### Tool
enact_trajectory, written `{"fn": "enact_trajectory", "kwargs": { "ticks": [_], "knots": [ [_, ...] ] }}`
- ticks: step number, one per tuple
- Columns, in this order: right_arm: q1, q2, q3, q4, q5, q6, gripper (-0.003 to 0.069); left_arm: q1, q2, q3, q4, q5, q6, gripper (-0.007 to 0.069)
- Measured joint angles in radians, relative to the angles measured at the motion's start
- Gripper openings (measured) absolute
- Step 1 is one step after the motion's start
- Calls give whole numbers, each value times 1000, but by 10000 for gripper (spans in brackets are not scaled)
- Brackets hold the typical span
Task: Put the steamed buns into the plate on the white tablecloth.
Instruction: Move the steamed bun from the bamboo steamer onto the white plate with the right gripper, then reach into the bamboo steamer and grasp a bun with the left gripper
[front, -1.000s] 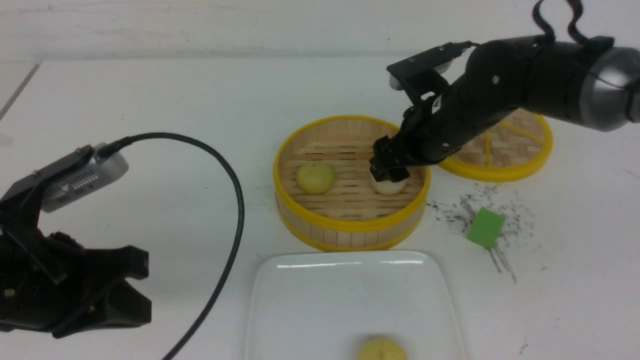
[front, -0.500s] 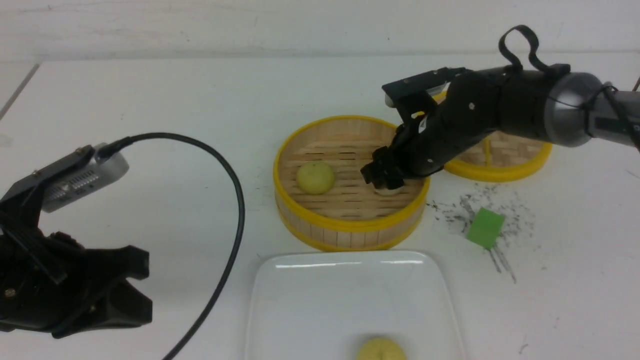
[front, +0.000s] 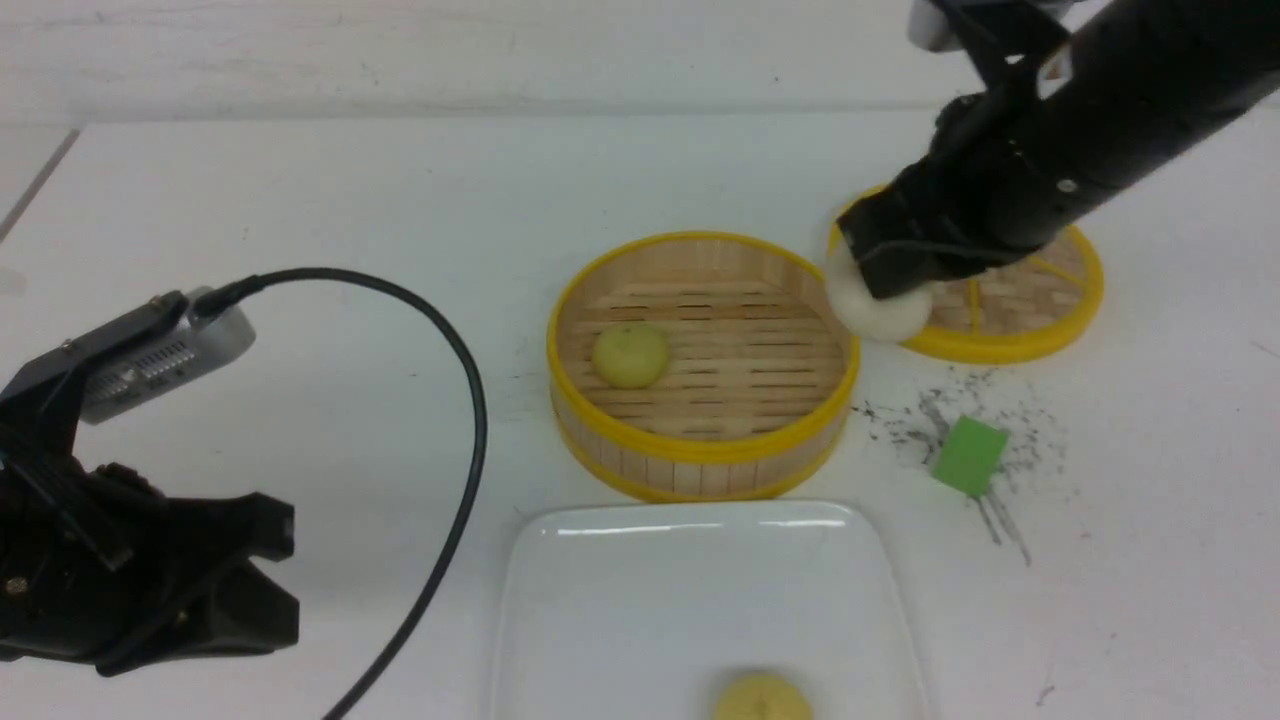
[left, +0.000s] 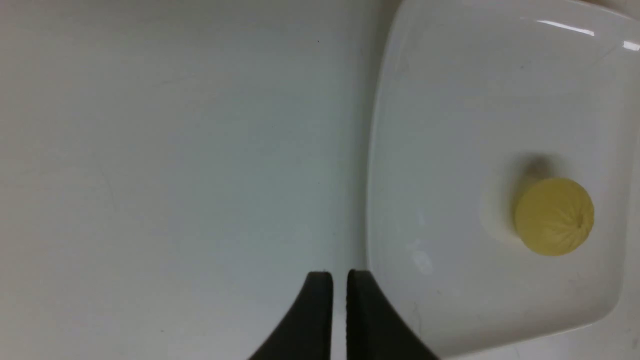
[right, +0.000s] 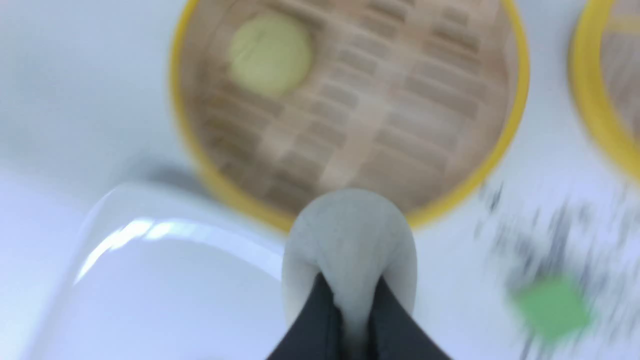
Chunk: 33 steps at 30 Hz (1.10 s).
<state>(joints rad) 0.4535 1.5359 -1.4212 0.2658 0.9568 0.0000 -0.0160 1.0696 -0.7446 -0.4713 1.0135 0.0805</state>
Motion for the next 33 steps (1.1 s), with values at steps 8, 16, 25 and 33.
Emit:
{"fn": "enact_trajectory", "kwargs": {
  "ticks": [8,16,25,33],
  "knots": [
    [116,-56,352,121,-204,-6,25,0,0,-1,12,0,0,84],
    [151,113,459,134,-431,-8,141,0,0,-1,27,-13,0,99],
    [149,117,429,110,-334,-8,456,0,0,-15,29,-83,0,160],
    [33,-145,333,-98,-113,8,400,0,31,-161,20,-173,0,298]
  ]
}}
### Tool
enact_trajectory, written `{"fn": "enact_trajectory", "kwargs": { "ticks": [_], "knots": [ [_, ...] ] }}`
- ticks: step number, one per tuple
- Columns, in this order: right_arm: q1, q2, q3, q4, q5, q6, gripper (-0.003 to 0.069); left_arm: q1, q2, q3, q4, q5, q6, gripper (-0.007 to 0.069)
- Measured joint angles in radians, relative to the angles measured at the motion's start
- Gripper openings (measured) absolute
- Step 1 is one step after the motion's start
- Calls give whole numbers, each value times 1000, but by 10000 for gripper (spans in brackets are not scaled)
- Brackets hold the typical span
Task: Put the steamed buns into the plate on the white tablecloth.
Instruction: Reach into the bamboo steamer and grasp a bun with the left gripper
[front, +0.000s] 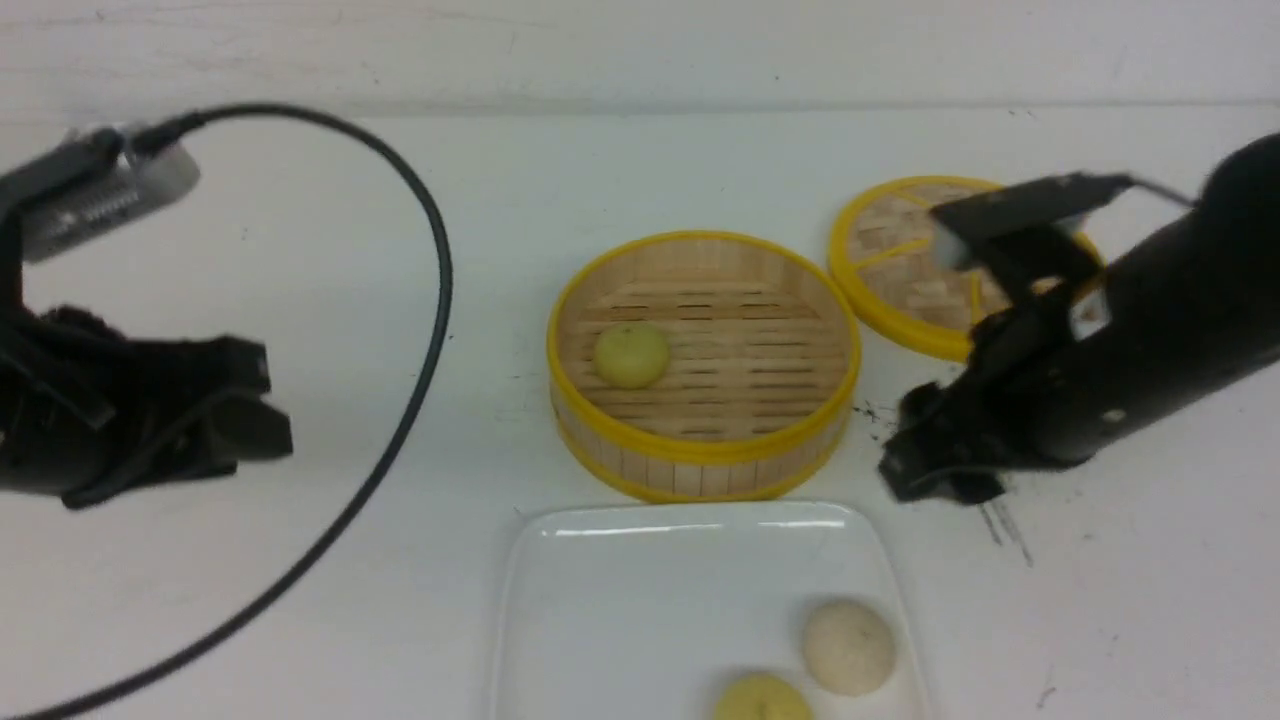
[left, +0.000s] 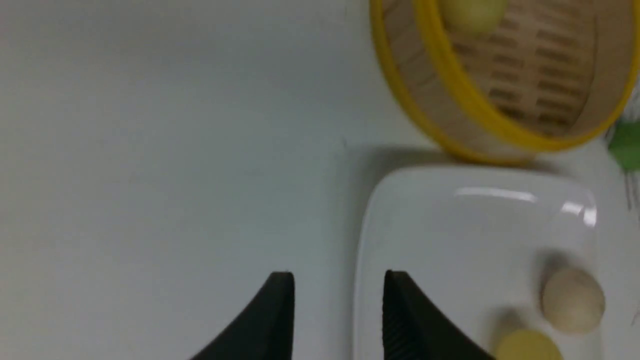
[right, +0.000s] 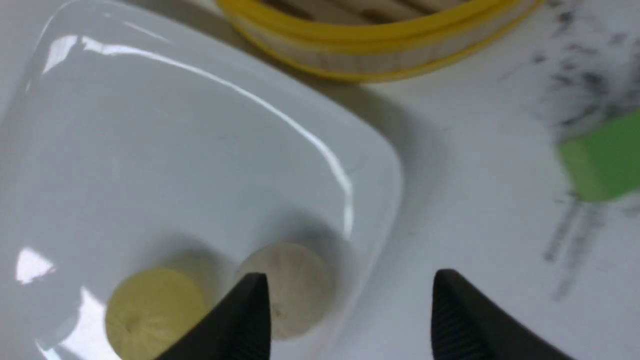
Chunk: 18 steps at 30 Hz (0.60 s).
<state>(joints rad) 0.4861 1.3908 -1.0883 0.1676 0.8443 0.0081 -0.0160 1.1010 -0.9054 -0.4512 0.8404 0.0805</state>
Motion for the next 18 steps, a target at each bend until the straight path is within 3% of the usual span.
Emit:
{"fn": "enact_trajectory", "kwargs": {
  "ticks": [2,3,4,9,13,18],
  "knots": [
    [-37,-57,-2,-28,45,11,348,0,30,-38,-10,3,0,314],
    [-76,-128,-3,-48,99,27,266,-4,77,-78,-32,27,0,327],
    [-80,-143,-3,-51,105,28,246,-6,83,-88,-36,30,0,328],
    [-133,-322,65,-57,199,31,5,-144,271,-244,-50,64,1,336],
    [-137,-398,152,-57,191,31,-16,-277,447,-411,-19,82,-2,336],
    [-139,-426,237,-58,155,31,-15,-369,677,-651,65,130,-50,338]
  ]
}}
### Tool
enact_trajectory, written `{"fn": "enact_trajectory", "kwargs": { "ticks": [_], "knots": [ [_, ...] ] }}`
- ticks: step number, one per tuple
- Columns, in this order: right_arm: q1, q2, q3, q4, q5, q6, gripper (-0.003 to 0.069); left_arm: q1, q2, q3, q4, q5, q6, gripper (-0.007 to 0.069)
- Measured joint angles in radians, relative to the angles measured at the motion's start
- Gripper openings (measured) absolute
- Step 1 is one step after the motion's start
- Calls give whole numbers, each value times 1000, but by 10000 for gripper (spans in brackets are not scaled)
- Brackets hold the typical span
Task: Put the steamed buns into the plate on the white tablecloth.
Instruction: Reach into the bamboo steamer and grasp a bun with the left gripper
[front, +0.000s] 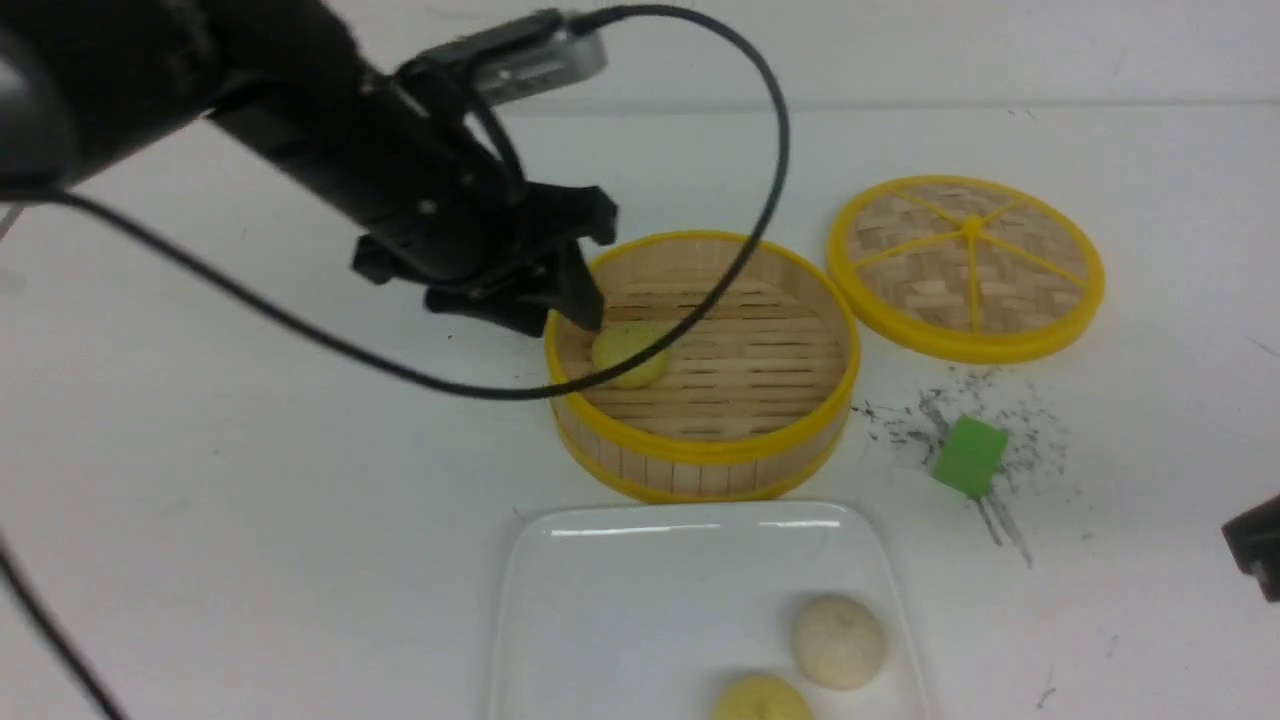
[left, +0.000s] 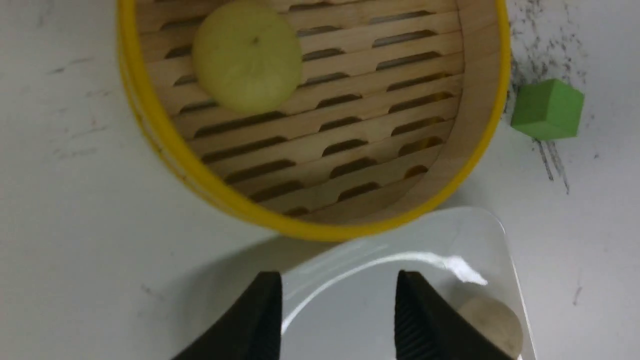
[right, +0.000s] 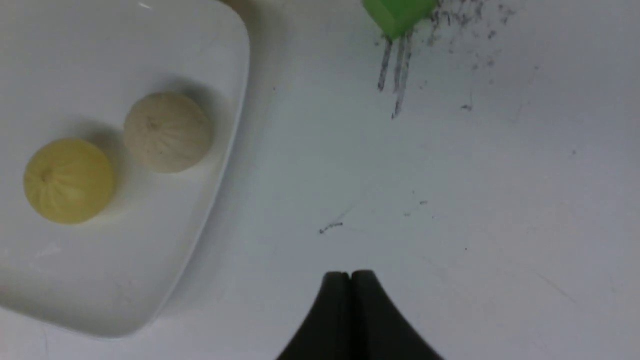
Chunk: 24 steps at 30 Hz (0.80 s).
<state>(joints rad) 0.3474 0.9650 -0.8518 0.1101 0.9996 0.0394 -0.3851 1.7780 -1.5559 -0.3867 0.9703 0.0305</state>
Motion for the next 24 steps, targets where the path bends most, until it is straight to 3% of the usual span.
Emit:
{"fn": "enact_trajectory", "kwargs": {
  "ticks": [10,16,24],
  "knots": [
    [0,0,15,42,-50,0,-11,-97,382,-446,301,183,-82,385],
    [0,0,15,56,-53,0,-8,-138,448,-511,387,147,-85,396],
    [0,0,15,61,-57,0,-4,-141,490,-512,407,109,-90,372]
  ]
}}
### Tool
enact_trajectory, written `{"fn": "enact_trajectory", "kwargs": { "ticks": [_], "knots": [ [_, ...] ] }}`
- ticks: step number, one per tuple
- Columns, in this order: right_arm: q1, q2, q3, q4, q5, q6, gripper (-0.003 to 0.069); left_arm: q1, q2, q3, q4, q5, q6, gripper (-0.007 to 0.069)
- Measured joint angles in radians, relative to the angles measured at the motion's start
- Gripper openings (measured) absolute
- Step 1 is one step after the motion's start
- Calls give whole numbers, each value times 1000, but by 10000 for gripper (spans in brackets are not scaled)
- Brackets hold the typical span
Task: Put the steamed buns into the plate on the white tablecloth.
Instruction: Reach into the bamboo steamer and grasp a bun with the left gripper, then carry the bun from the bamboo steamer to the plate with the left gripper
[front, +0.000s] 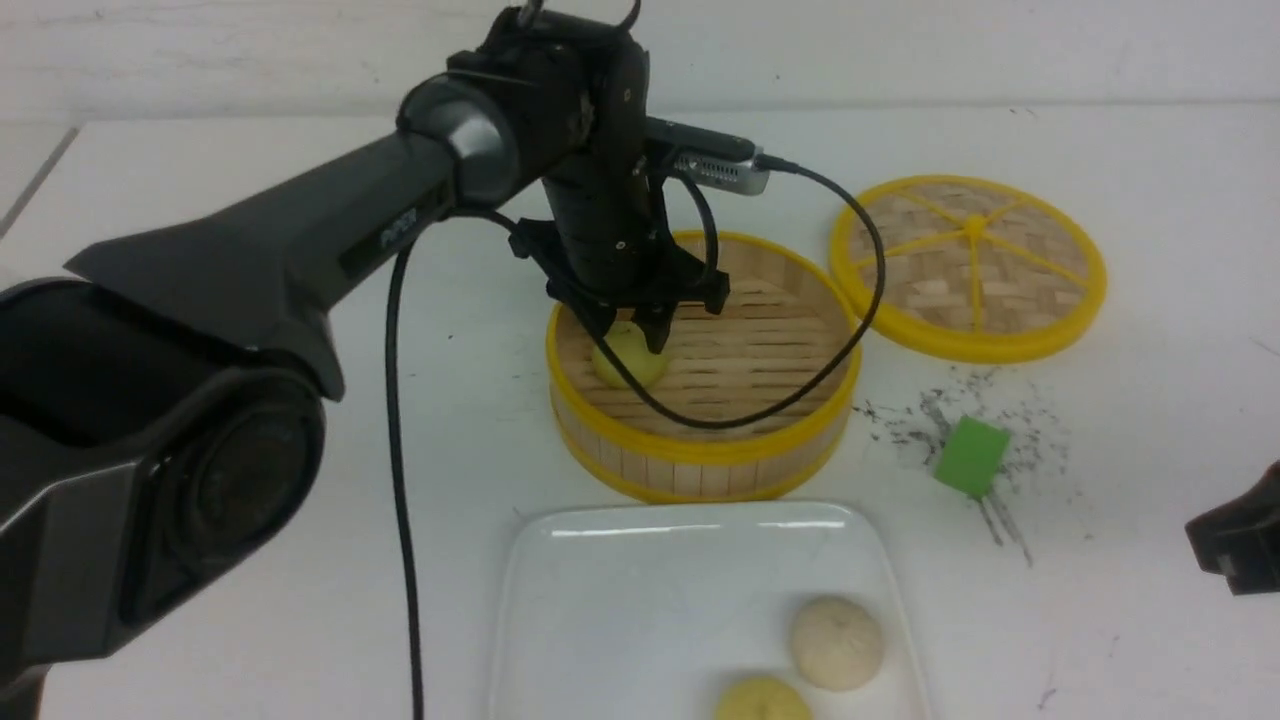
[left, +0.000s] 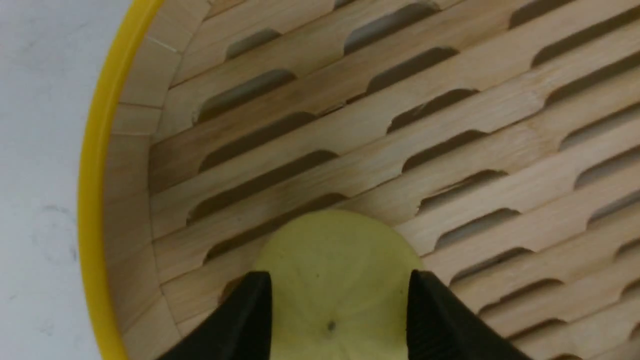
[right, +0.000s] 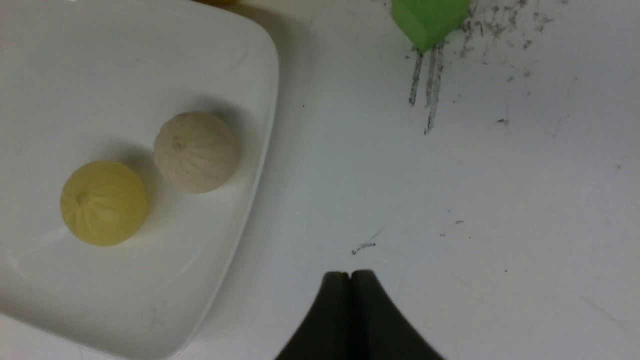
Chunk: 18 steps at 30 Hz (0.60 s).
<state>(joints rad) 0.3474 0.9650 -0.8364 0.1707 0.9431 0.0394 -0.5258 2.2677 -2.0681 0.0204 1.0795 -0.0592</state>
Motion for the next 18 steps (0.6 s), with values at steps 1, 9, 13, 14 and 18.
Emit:
{"fn": "enact_trajectory", "kwargs": {
  "ticks": [1,9,13,14,18],
  "knots": [
    [0,0,0,3,-1,0,-2,0,6,0,0,-4,-7,341],
    [0,0,0,13,-2,0,2,0,19,-7,-1,-3,-41,31],
    [0,0,0,14,-2,0,4,0,-21,-18,-4,43,-66,21],
    [0,0,0,14,-2,0,5,0,-41,-30,-4,64,-74,21],
    [0,0,0,14,-2,0,6,0,-147,-102,-14,146,-125,21]
  ]
}}
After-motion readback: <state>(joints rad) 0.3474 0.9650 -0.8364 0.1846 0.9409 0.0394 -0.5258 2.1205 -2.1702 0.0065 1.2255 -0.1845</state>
